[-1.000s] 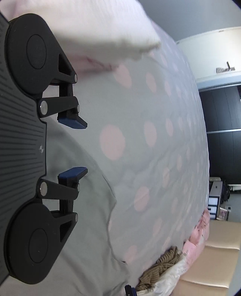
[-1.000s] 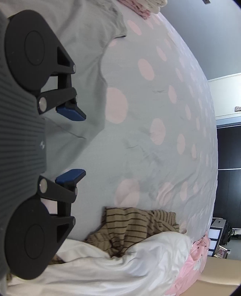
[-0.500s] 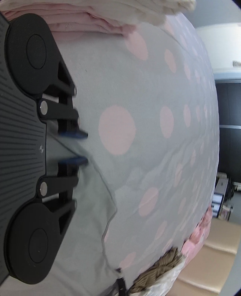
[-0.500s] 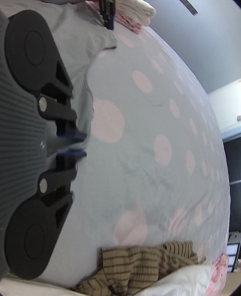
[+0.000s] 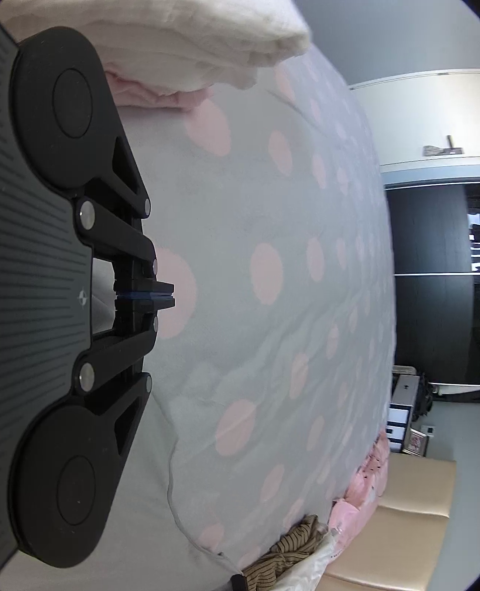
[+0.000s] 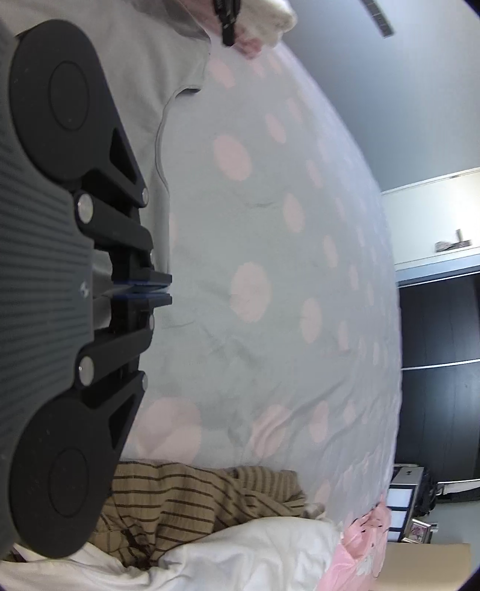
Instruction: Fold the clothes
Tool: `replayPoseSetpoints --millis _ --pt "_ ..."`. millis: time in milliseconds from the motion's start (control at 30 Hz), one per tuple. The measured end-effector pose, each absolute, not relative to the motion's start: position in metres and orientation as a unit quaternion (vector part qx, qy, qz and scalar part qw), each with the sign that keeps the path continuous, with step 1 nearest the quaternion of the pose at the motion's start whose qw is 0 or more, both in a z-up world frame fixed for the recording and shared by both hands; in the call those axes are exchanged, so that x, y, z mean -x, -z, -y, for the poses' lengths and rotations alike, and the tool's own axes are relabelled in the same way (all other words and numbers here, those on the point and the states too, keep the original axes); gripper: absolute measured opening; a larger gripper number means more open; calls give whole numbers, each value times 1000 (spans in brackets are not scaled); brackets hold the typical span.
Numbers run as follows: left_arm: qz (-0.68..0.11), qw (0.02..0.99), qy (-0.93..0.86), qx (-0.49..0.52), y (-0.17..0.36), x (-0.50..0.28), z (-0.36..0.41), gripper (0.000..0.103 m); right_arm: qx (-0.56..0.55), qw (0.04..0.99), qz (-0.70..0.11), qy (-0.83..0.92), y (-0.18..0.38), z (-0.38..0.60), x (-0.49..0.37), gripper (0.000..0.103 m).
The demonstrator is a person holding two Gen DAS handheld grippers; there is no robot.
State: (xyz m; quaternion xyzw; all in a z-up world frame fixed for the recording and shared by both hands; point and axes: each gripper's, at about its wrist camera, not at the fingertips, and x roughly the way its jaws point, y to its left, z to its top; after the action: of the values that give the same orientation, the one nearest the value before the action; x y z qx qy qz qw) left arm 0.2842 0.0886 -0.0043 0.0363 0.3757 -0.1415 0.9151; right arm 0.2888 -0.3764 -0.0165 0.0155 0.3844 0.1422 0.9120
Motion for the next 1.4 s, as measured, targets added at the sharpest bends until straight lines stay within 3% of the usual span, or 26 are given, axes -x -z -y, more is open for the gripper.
replayPoseSetpoints --millis 100,133,167,233,300,400,533,967,1400 --pt "-387 910 140 -35 10 -286 -89 0 5 902 -417 -114 27 375 -293 15" --pt "-391 909 140 -34 12 -287 -89 1 1 903 -417 -104 28 378 -292 34" --pt "-395 907 139 -34 14 -287 -90 4 -6 906 -413 -96 27 382 -291 42" --pt "-403 904 138 -33 17 -288 -90 30 -18 907 -409 -95 24 389 -289 42" --pt "-411 901 138 -31 21 -289 -91 45 -27 906 -411 -94 22 393 -288 42" --pt "-420 896 140 -39 27 -288 -87 44 -27 905 -414 -94 20 399 -284 45" --pt "-427 890 144 -60 34 -283 -77 30 -38 906 -413 -90 17 411 -276 46" --pt "-421 892 143 -76 7 -254 -64 30 -30 902 -427 -50 -4 452 -218 47" --pt "-441 873 181 -103 -26 -165 -73 30 16 875 -461 -145 -26 408 -126 47"
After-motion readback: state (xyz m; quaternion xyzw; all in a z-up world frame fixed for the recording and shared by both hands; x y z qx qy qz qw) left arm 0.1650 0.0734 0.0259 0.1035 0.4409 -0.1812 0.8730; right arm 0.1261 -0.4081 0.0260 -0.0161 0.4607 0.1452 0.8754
